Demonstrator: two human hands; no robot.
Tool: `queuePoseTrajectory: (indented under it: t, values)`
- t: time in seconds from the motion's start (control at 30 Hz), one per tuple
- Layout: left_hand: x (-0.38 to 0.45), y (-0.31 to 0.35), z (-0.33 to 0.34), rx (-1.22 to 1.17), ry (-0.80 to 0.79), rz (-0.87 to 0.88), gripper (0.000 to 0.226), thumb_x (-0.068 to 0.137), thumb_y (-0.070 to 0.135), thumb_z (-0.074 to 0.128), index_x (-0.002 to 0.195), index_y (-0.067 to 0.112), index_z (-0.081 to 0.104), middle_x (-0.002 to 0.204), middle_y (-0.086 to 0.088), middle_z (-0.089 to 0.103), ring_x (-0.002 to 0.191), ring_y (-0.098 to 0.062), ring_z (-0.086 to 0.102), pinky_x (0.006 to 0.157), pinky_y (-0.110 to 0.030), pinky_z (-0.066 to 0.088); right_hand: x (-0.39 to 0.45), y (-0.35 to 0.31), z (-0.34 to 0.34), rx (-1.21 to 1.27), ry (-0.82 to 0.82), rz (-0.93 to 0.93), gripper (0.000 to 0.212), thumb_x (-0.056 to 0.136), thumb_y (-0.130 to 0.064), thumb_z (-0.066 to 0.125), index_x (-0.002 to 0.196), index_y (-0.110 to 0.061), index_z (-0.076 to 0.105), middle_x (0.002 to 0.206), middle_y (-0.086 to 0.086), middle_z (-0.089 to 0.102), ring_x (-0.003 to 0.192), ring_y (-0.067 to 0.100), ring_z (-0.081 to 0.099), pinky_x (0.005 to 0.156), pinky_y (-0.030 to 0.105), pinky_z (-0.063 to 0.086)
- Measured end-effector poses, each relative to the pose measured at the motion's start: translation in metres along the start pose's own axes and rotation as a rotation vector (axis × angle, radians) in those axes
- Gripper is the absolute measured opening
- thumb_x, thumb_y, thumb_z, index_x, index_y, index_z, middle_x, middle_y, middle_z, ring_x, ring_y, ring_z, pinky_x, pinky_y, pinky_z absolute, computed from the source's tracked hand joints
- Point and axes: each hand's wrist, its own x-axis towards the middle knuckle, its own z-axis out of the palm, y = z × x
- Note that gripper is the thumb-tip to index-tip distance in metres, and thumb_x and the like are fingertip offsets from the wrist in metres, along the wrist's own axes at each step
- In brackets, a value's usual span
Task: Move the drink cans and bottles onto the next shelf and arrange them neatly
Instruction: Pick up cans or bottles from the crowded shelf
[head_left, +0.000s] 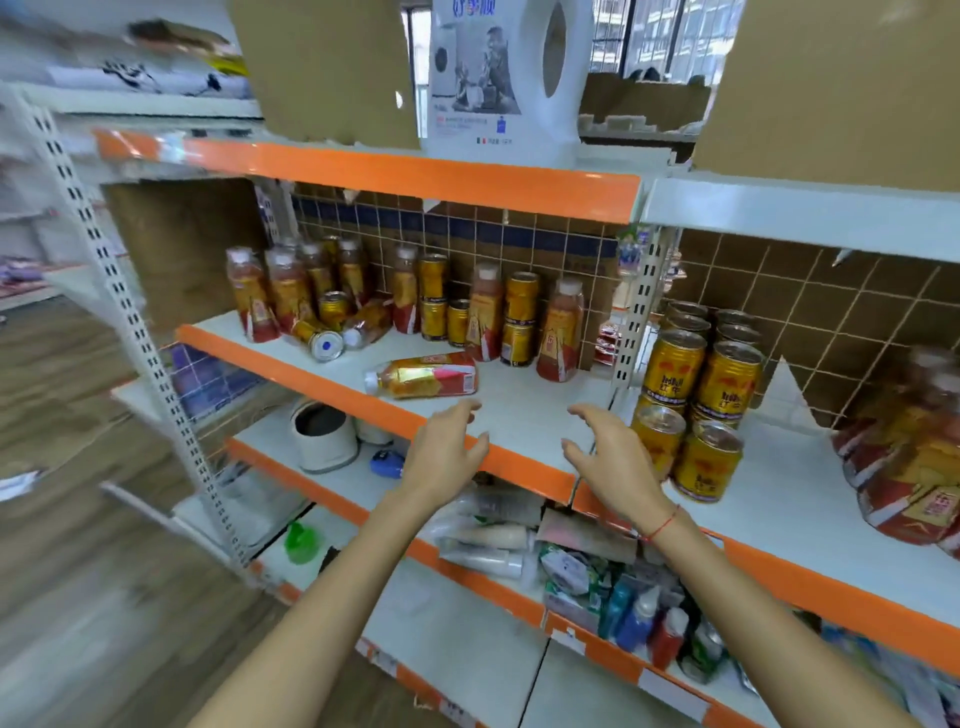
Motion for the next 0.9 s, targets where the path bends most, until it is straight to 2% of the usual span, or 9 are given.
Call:
queuePoseTrajectory:
  t: [0.17, 0.33, 0.63, 0.9]
  values:
    - [-0.009, -0.035, -0.028, -0.004, 0.04, -0.048, 0.043, 0.095, 0.026, 0.051, 0.136, 0.013, 0.044, 0.129, -0.01, 0.058, 0.098, -0.027, 0.062, 0.082, -0.04, 0.049, 0.015, -0.033, 0.022, -0.018, -0.041, -0.07, 0.047, 0.091, -0.023, 0.057, 0.136, -0.012, 0.046, 0.138, 0.006, 0.05, 0.128, 0.02, 0.044, 0.102, 0.029, 0.036]
    - [-0.002, -0.076, -0.058, 0.031, 0.07, -0.034, 0.039, 0.094, 0.023, 0.052, 0.132, 0.012, 0.049, 0.125, -0.01, 0.06, 0.112, -0.027, 0.056, 0.091, -0.04, 0.044, 0.035, -0.075, 0.049, -0.027, -0.033, -0.078, 0.048, 0.091, -0.024, 0.056, 0.138, -0.016, 0.044, 0.138, 0.003, 0.05, 0.128, 0.019, 0.044, 0.101, 0.03, 0.037]
    - [0.027, -0.175, -0.118, 0.072, 0.026, -0.047, 0.037, 0.095, 0.025, 0.051, 0.129, 0.011, 0.052, 0.119, -0.01, 0.062, 0.11, -0.026, 0.057, 0.092, -0.041, 0.045, 0.085, -0.163, 0.122, 0.02, -0.013, -0.088, 0.044, 0.088, -0.02, 0.06, 0.131, -0.014, 0.052, 0.133, 0.004, 0.055, 0.123, 0.019, 0.049, 0.099, 0.029, 0.039]
    - [0.042, -0.226, -0.137, 0.062, 0.031, -0.039, 0.037, 0.093, 0.024, 0.055, 0.128, 0.013, 0.055, 0.123, -0.006, 0.061, 0.116, -0.023, 0.054, 0.096, -0.039, 0.044, 0.103, -0.191, 0.148, 0.034, 0.002, -0.088, 0.037, 0.088, -0.016, 0.06, 0.124, -0.015, 0.057, 0.127, 0.002, 0.059, 0.118, 0.018, 0.052, 0.093, 0.023, 0.038]
